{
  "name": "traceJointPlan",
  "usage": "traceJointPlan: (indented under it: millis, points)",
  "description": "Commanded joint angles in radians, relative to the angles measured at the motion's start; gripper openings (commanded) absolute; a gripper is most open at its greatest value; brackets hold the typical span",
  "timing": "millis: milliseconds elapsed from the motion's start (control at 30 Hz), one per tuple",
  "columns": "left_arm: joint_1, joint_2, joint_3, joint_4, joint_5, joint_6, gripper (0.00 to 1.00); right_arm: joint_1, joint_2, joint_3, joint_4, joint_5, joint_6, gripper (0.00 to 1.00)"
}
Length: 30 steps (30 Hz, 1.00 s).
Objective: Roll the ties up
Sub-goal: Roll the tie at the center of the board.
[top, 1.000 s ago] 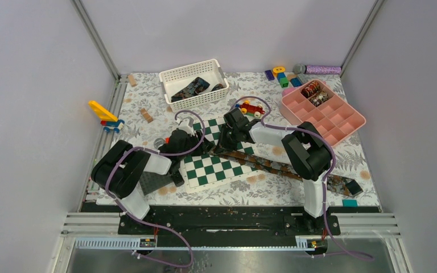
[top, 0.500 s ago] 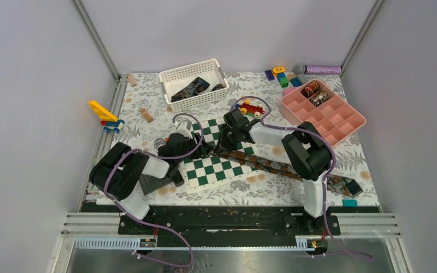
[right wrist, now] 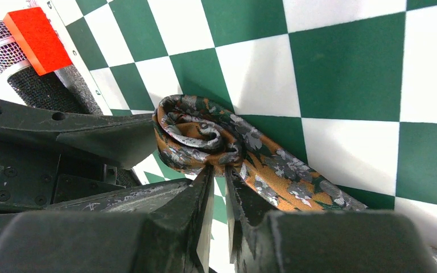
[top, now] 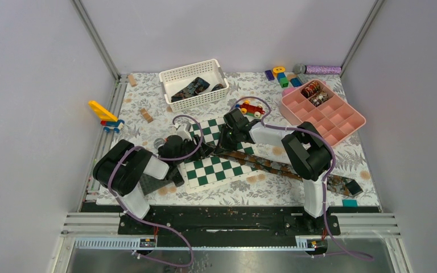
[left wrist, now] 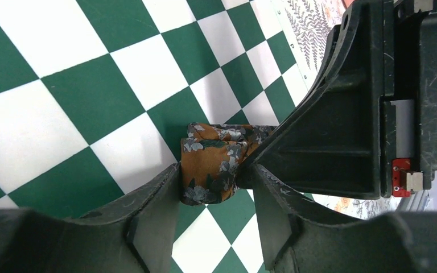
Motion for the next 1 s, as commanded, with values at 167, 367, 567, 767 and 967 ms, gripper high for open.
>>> traceJointPlan:
  millis: [167, 367, 567, 767, 967]
  points:
    - [0.018, 0.046, 0.020, 0.114, 0.064, -0.006, 0.41, 0.002, 0.013, -0.012, -0.008, 0.025, 0.007, 0.20]
    - [0.024, 0.063, 0.028, 0.125, 0.075, -0.017, 0.37, 0.002, 0.014, -0.013, -0.008, 0.025, 0.005, 0.20]
    - [0.024, 0.068, 0.040, 0.133, 0.091, -0.030, 0.31, 0.002, 0.005, -0.015, -0.008, 0.024, 0.002, 0.20]
    - [0.024, 0.053, 0.047, 0.114, 0.083, -0.032, 0.30, 0.000, -0.061, -0.021, -0.008, 0.024, -0.015, 0.21]
    - [0.024, 0.019, 0.061, 0.035, 0.051, -0.009, 0.29, -0.007, -0.235, -0.025, -0.027, 0.033, -0.061, 0.27]
